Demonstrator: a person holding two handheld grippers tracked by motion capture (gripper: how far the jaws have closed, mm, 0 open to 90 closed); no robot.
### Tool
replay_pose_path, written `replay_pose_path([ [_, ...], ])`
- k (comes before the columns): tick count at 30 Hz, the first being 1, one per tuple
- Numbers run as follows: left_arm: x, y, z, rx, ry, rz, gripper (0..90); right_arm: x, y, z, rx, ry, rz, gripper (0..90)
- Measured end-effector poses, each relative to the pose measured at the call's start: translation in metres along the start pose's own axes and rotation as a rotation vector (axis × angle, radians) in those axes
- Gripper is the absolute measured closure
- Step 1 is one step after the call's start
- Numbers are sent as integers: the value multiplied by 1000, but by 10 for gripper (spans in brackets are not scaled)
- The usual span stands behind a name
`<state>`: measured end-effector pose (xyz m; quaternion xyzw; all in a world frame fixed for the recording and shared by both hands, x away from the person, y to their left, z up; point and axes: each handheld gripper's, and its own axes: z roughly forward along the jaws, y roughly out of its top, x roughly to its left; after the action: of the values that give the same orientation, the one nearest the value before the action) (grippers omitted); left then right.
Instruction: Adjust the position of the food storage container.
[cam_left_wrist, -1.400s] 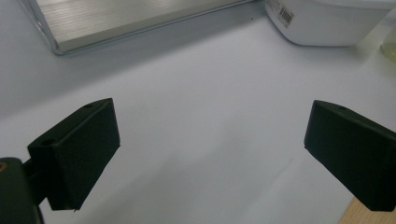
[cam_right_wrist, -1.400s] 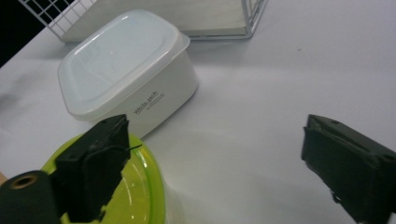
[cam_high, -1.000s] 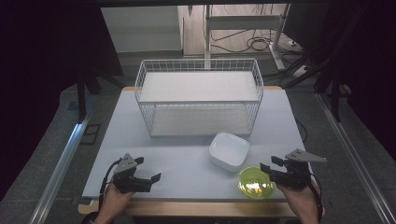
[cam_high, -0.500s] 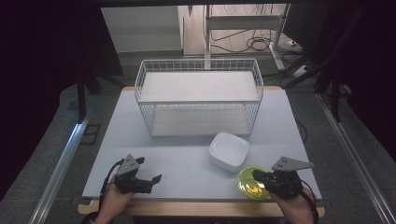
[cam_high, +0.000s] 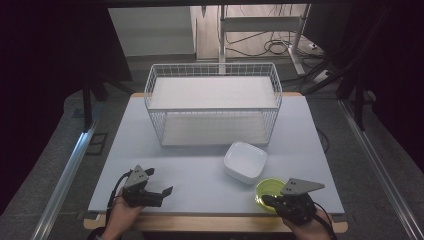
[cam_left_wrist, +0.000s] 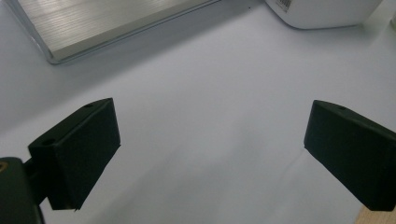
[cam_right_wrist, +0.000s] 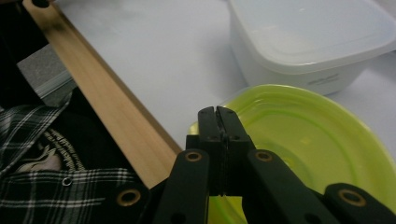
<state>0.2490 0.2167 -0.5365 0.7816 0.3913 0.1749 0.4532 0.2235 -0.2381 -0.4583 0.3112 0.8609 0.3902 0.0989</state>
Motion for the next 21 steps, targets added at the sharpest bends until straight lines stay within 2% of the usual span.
replay_pose_path([
  [5,0,0,1,7,1,4,35,10,0,3,9,25,-28,896],
  [9,0,-1,1,15,0,2,35,15,-1,12,45,51,-40,896],
  [16,0,-1,2,23,-4,-1,35,10,-4,14,58,63,-12,897],
  [21,0,-1,3,26,-4,0,36,2,-7,17,80,45,5,897],
])
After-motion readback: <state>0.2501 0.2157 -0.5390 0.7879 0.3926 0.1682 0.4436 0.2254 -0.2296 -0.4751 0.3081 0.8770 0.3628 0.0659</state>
